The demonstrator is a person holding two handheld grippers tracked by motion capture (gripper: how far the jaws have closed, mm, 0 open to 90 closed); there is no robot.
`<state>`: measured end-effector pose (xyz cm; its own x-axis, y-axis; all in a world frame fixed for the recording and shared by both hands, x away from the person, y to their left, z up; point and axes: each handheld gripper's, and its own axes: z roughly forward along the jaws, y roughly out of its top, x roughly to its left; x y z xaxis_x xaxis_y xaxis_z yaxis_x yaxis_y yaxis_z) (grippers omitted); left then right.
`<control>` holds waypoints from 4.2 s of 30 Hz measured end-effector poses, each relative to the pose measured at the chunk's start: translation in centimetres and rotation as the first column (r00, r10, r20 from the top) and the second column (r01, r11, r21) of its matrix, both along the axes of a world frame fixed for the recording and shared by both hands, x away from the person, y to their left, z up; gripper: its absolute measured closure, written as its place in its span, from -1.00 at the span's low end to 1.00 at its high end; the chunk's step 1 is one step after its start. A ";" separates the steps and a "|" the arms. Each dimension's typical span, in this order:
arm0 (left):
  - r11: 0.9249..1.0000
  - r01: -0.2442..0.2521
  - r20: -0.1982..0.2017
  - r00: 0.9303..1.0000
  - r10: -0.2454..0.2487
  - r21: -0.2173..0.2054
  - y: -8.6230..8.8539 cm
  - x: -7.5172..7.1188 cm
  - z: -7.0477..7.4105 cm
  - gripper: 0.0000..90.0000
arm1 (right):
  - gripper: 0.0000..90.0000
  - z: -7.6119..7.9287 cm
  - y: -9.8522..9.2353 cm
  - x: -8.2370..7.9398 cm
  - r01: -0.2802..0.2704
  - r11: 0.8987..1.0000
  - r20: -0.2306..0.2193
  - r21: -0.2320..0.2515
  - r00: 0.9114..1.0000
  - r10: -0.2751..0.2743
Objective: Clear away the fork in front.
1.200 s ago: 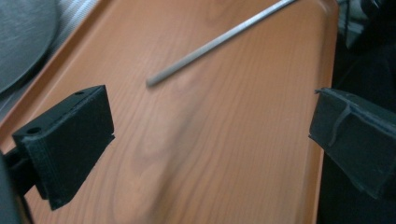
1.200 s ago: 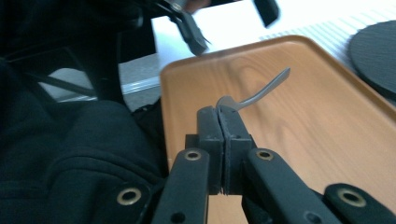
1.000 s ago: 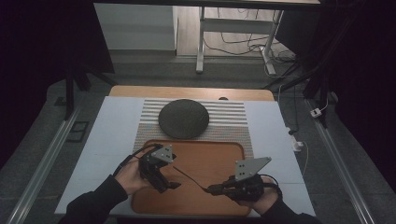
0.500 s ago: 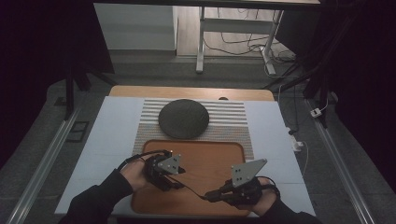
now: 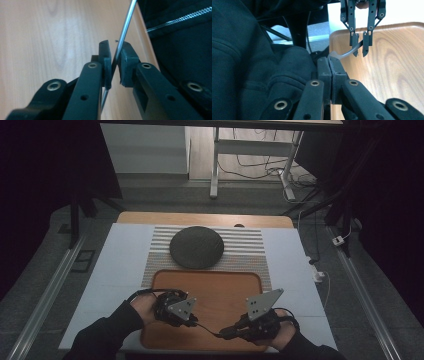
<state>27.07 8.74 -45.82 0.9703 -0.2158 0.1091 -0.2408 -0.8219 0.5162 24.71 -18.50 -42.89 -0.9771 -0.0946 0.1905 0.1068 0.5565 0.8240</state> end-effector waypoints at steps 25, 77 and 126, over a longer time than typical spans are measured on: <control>0.975 -0.215 -0.190 0.956 0.223 0.059 0.5 -0.3 0.1 0.91 | -0.10 -0.5 -0.9 1.6 0.386 0.922 0.087 -0.038 0.920 -0.381; 0.406 -0.870 -0.332 0.309 0.891 0.280 7.7 -0.3 -3.8 0.91 | -1.00 -1.9 -9.3 -2.7 0.774 0.623 0.230 -0.115 0.631 -0.741; 0.493 -0.866 -0.343 0.439 0.830 0.085 6.0 5.9 -4.3 0.97 | -1.00 -1.9 -10.2 -2.9 0.811 0.564 0.186 -0.154 0.584 -0.790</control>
<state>32.95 14.76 -50.10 0.6391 0.7275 -0.2495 0.7296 -0.4708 0.4960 21.84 -28.71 -44.84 -0.6446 0.7643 0.0181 0.5277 0.4277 0.7339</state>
